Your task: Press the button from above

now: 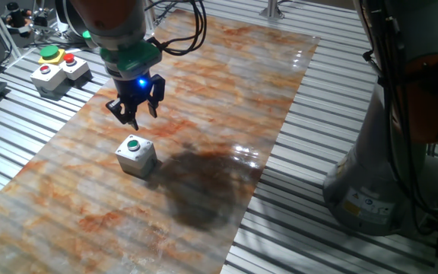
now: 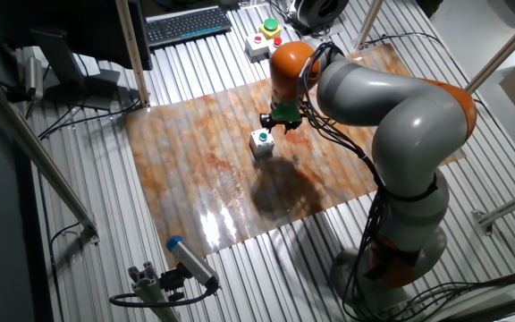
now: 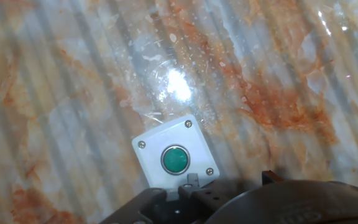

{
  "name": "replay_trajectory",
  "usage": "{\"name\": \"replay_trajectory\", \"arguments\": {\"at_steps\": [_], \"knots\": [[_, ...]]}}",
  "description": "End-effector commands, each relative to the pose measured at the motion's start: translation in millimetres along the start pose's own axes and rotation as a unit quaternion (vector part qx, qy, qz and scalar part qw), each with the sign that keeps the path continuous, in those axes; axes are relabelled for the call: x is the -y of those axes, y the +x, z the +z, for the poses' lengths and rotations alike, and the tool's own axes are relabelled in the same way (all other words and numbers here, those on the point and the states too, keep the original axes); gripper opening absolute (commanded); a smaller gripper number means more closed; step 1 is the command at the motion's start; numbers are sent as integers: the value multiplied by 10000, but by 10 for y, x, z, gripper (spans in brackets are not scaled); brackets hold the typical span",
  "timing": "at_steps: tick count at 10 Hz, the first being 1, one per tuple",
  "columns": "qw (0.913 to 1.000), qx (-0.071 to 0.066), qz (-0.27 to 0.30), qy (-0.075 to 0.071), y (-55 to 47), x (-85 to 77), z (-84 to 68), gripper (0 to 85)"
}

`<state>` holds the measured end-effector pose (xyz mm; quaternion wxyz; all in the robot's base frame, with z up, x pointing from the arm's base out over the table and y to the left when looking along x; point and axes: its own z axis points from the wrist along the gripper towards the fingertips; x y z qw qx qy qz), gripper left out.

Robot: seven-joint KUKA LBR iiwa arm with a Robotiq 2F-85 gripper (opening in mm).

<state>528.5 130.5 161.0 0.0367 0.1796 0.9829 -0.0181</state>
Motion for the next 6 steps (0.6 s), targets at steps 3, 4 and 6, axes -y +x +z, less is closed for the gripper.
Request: {"name": "replay_trajectory", "arguments": {"at_steps": [3, 4, 6], "knots": [[10000, 26, -3, 53, 14, 1, 8, 510], [10000, 10, -3, 7, 14, 1, 8, 510], [10000, -30, -27, -10, 22, 2, 14, 340]]}}
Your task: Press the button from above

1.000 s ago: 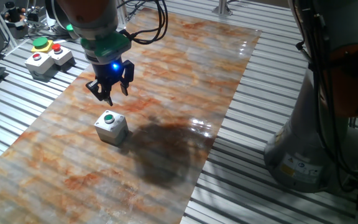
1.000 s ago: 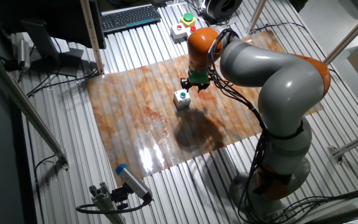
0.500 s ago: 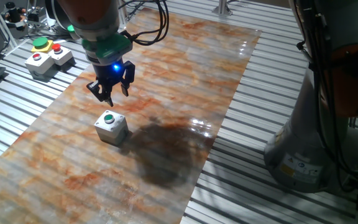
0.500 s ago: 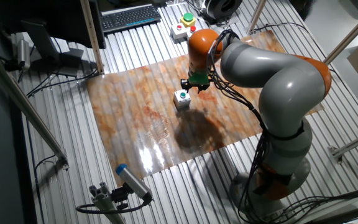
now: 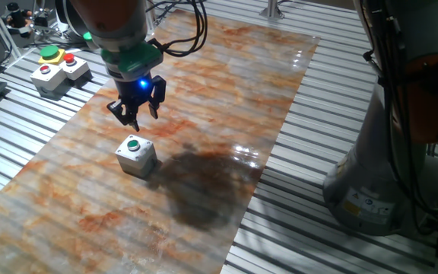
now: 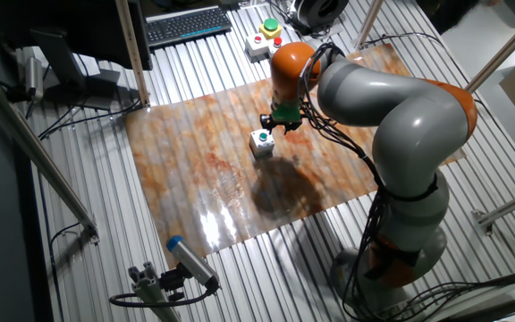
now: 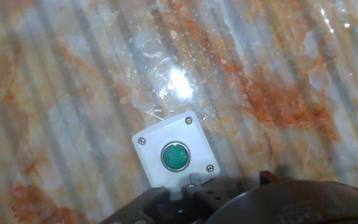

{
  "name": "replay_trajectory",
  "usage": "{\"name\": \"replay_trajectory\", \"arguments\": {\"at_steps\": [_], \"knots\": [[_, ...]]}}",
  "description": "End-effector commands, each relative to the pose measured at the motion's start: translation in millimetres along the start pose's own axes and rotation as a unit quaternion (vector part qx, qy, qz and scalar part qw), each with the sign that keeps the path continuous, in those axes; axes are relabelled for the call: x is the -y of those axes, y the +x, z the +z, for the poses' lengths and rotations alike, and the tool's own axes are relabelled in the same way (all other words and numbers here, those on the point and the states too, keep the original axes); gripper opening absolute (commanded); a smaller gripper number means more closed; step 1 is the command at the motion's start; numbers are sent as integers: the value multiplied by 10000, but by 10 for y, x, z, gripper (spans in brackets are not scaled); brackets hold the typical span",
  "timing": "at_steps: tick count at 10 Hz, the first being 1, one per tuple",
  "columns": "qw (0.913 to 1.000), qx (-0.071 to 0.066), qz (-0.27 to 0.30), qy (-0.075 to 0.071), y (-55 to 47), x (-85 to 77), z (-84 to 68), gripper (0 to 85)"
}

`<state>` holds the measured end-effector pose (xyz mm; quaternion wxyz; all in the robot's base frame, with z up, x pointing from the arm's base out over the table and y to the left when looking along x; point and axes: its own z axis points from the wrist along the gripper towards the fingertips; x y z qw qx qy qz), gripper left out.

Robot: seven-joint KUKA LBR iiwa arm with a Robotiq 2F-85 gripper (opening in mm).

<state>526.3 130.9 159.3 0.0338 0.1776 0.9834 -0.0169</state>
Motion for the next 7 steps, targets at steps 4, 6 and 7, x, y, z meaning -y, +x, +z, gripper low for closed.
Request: {"name": "replay_trajectory", "arguments": {"at_steps": [4, 6, 7], "knots": [[10000, -9, -22, 12, 1, -1, 0, 510], [10000, -1, -21, 35, 1, -1, 0, 510], [10000, 12, -21, 50, 1, -1, 0, 510]]}}
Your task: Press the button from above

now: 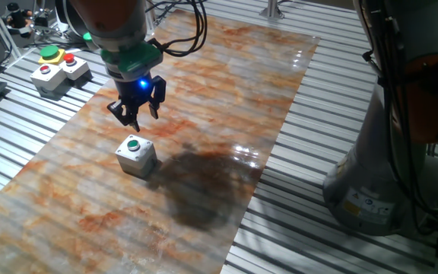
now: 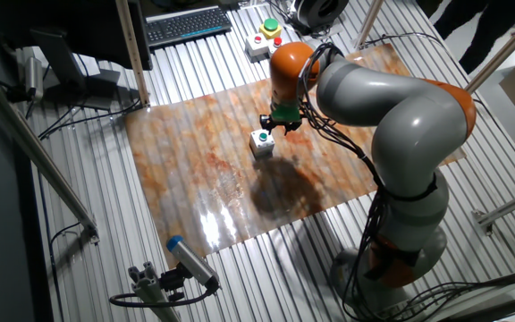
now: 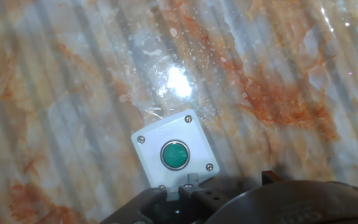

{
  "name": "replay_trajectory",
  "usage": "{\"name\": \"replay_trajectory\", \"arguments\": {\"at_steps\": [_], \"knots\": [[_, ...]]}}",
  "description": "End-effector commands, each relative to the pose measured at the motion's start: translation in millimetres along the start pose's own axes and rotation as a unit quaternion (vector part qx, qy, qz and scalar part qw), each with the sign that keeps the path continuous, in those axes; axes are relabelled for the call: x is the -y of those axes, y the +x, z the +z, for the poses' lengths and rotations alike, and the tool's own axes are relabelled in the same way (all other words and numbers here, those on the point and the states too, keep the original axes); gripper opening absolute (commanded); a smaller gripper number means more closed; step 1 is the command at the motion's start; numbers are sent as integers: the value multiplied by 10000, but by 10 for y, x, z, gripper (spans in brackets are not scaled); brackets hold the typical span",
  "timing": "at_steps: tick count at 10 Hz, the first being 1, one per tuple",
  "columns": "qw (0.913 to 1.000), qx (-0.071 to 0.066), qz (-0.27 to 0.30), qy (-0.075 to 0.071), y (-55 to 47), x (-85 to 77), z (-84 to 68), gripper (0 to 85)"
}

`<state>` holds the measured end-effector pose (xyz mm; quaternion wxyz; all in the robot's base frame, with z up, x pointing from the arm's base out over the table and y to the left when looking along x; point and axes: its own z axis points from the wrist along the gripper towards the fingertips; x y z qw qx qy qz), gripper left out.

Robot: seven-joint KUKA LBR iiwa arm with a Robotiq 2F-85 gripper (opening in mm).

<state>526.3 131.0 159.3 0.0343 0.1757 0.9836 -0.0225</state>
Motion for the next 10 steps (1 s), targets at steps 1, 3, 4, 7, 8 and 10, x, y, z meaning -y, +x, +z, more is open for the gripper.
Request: {"name": "replay_trajectory", "arguments": {"at_steps": [1, 3, 4, 7, 8, 10], "knots": [[10000, -6, 0, -11, 1, 0, 0, 510], [10000, -45, -24, -43, 1, 0, 0, 340], [9999, -81, -25, -66, 1, 0, 0, 340], [9992, -350, 85, -146, 1, 0, 0, 510], [9990, -412, 144, -98, 1, 0, 0, 510], [9983, -518, 283, -20, 1, 0, 0, 510]]}}
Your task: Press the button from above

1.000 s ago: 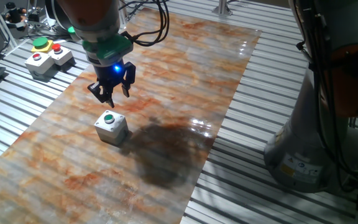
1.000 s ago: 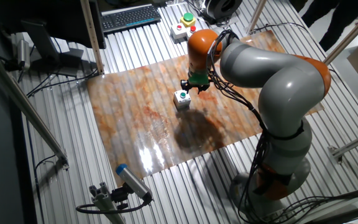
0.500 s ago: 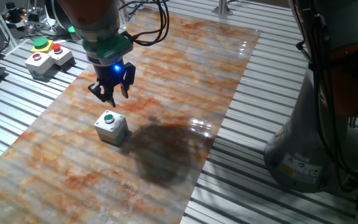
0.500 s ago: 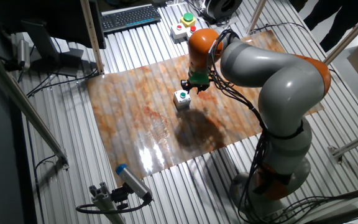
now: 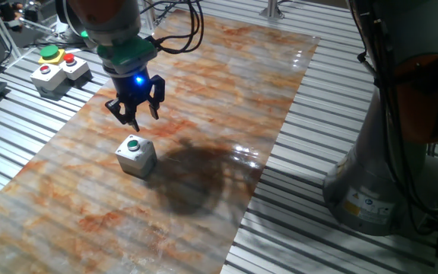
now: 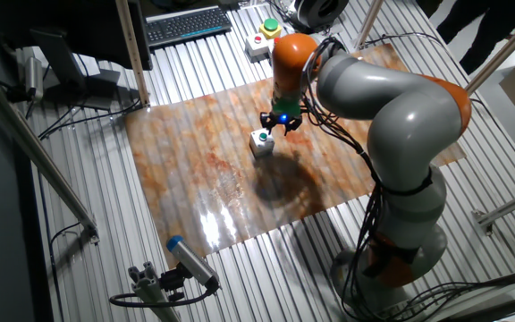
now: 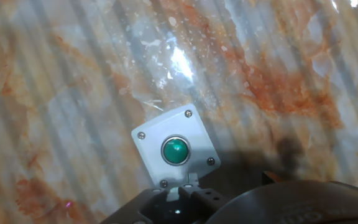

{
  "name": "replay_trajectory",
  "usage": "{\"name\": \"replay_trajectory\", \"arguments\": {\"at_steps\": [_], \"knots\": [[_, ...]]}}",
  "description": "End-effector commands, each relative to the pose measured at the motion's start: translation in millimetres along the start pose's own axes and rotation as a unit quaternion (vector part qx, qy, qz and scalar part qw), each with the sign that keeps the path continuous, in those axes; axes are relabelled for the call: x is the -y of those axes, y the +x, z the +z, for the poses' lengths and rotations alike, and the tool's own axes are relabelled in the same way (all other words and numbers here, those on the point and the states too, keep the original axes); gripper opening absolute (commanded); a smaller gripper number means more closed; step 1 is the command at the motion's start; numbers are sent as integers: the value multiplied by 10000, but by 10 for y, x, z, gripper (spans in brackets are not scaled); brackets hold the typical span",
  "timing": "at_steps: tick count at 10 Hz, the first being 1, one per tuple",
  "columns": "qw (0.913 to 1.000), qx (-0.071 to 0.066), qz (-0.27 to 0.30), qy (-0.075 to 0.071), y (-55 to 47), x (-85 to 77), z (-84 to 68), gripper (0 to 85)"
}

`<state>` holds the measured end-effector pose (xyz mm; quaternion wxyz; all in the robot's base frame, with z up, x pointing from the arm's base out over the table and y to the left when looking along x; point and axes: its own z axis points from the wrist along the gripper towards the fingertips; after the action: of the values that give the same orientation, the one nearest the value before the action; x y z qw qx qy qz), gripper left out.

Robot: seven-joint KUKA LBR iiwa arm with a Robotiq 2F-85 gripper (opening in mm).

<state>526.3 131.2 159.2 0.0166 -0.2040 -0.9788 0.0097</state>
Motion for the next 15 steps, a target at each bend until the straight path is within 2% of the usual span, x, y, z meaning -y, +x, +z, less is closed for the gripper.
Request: {"name": "replay_trajectory", "arguments": {"at_steps": [1, 3, 5, 6, 8, 9, 11, 13, 15], "knots": [[10000, -38, 18, 4, 0, 1, -1, 510], [10000, -16, 42, 73, 0, 1, -1, 510], [10000, 8, 43, 65, 0, 1, -1, 510], [9999, 51, 37, 119, 0, 1, -1, 510], [9992, 222, -29, 343, 0, 1, -1, 510], [9992, 252, -66, 297, 0, 1, -1, 510], [9991, 276, -73, 304, 0, 1, -1, 510], [9994, 244, -83, 243, 0, 1, -1, 510], [9994, 231, -53, 243, 0, 1, -1, 510]]}}
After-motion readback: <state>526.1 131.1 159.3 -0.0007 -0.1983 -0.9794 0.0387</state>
